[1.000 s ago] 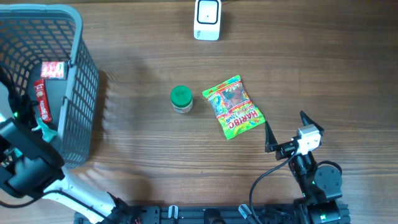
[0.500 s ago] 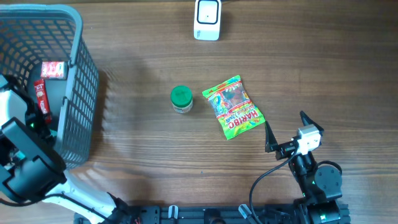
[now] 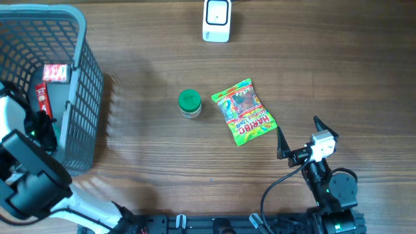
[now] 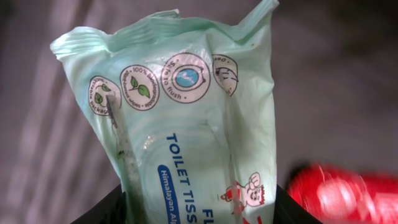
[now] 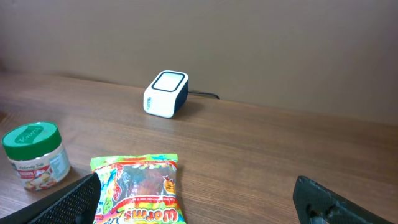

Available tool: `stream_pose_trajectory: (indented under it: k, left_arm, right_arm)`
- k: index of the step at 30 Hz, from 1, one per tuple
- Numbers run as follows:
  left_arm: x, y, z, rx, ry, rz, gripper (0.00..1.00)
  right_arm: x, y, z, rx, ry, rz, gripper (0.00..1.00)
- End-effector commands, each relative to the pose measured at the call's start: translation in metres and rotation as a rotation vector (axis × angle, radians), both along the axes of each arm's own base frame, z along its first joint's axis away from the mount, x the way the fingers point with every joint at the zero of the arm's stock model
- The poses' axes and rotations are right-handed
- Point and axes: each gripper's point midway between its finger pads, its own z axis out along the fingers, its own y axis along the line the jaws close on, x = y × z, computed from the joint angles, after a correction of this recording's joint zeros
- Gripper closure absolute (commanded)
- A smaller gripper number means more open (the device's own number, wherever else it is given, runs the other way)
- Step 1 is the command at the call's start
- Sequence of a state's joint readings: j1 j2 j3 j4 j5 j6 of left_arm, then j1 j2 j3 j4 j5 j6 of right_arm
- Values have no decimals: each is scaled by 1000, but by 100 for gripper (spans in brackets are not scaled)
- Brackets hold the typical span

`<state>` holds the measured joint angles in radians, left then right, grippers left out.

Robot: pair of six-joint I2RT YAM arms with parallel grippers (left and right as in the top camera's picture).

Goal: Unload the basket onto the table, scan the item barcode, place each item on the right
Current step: 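Reach the left gripper into the basket and grasp the toilet tissue pack, then place the tissue pack on the table in front of the jar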

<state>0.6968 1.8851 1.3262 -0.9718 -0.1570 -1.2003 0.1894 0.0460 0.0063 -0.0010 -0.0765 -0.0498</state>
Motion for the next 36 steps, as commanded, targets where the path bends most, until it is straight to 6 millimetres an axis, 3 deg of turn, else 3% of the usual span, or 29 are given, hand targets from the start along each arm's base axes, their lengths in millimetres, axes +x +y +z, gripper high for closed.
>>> stream_pose_trajectory:
  k: [1, 5, 6, 8, 12, 14, 15, 17, 20, 23, 27, 31, 36]
  left_arm:
    - [35, 2, 97, 89, -269, -119, 51]
    - [35, -14, 188, 213, -495, -153, 50]
    - [32, -25, 217, 247, -581, -172, 50]
    - [29, -45, 253, 270, -706, -216, 49]
    - [43, -125, 331, 312, -1002, -465, 50]
    - [51, -155, 345, 302, -1064, -561, 50]
    - [57, -181, 349, 272, -1090, -638, 49]
    - [64, -209, 346, 255, -1080, -739, 48]
    - [74, -245, 321, 230, -979, -873, 47]
    - [81, -278, 275, 184, -796, -1011, 47]
    - [72, -315, 196, 93, -453, -1153, 48]
    - [61, -328, 131, 33, -152, -1219, 48]
    - [41, -322, 88, -16, 26, -1195, 48]
  right_arm:
    - [0, -1, 1, -2, -5, -6, 1]
    - [0, -1, 1, -2, -5, -6, 0]
    - [0, -1, 1, -2, -5, -6, 1]
    - [0, -1, 1, -2, -4, -6, 0]
    - [0, -1, 1, -2, -5, -6, 1]
    - [0, -1, 1, -2, -5, -6, 0]
    - [0, -1, 1, -2, -5, -6, 0]
    - [0, -1, 1, -2, -4, -6, 0]
    - [0, -1, 1, -2, -4, -6, 0]
    - [0, -1, 1, -2, -5, -6, 0]
    - [0, -1, 1, -2, -4, -6, 0]
    - [0, -1, 1, -2, -5, -6, 0]
    - [0, -1, 1, -2, -4, -6, 0]
